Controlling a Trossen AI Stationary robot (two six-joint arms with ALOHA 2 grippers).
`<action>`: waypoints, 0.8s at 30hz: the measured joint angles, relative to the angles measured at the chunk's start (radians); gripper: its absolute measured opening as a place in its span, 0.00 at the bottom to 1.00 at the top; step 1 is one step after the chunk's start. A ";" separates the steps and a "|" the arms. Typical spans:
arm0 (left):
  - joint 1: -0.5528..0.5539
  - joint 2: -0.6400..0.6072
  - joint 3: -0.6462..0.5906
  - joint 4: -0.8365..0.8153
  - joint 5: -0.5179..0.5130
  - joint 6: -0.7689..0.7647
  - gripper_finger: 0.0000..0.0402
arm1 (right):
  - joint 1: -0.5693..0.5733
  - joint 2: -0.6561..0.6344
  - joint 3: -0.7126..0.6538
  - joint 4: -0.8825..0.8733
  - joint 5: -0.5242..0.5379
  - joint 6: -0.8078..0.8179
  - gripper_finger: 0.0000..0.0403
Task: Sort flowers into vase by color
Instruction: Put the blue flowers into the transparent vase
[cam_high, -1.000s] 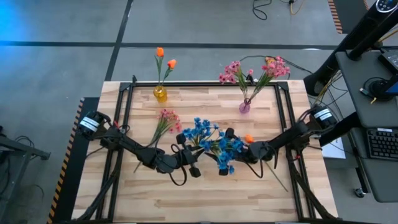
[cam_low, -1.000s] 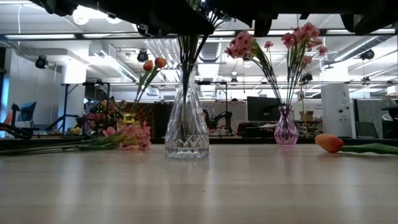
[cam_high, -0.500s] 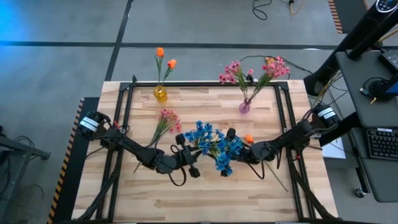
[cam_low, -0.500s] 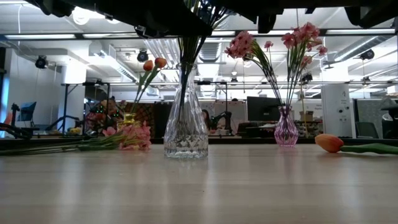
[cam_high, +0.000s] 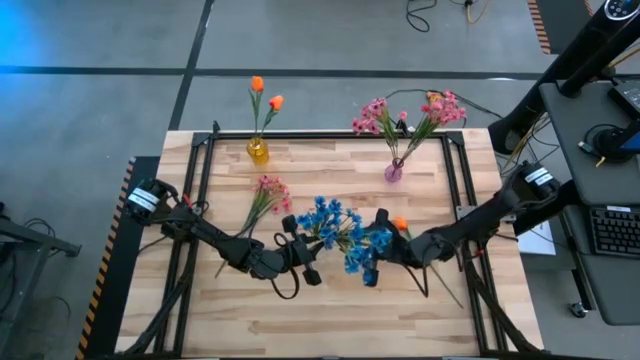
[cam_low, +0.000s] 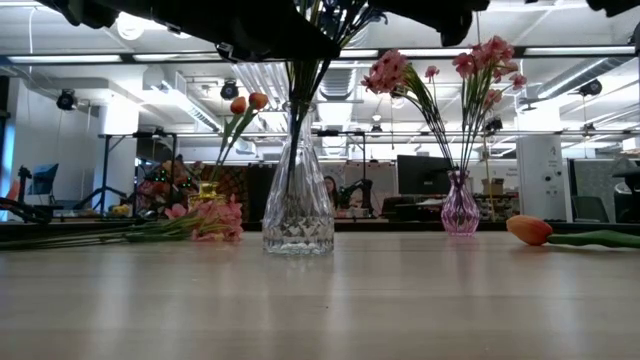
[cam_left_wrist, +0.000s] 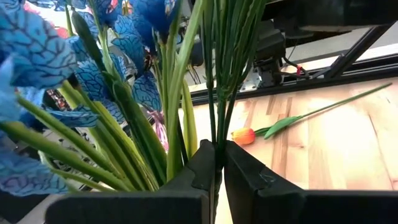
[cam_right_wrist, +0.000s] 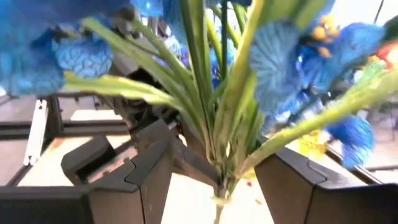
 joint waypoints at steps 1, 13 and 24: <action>0.000 0.000 0.000 0.000 0.000 0.000 0.01 | 0.004 -0.013 0.000 -0.029 0.008 0.007 0.51; 0.000 0.000 -0.001 0.002 -0.001 0.000 0.01 | 0.026 -0.150 0.000 -0.327 0.007 0.106 0.51; 0.000 0.000 -0.001 0.005 0.000 0.000 0.01 | 0.008 -0.009 0.000 -0.199 0.008 0.050 0.51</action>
